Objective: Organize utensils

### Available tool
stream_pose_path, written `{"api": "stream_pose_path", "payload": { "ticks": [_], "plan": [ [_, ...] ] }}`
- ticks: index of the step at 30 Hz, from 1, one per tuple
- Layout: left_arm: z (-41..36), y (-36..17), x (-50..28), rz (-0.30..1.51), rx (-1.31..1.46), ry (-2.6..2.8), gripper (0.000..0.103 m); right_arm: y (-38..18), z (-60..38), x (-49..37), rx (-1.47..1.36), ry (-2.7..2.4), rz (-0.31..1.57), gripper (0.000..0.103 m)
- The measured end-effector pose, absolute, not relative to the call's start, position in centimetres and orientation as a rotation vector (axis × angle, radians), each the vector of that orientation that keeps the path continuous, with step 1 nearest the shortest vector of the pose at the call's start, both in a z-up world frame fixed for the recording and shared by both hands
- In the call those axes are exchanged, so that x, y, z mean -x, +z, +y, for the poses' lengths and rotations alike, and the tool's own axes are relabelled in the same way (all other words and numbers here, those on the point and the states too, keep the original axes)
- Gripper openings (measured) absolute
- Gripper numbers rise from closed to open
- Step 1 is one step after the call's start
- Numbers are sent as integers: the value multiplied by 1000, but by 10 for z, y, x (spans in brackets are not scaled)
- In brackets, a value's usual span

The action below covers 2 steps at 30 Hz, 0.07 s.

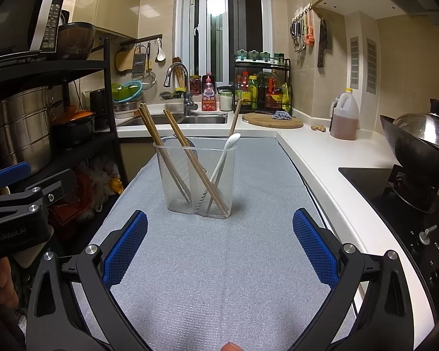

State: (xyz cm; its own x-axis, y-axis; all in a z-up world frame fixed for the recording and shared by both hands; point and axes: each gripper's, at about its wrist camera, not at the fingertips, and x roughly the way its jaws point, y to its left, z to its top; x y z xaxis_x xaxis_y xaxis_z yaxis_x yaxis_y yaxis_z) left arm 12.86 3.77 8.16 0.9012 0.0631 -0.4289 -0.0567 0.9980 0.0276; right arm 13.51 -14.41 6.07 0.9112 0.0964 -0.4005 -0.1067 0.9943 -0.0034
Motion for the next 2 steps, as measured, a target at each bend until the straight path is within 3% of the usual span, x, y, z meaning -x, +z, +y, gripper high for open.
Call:
{"api": "stream_pose_path", "payload": {
  "ticks": [2],
  "plan": [
    [38, 82, -129, 443, -24, 63, 95, 61, -144, -135, 26, 104, 411, 98]
  ]
}}
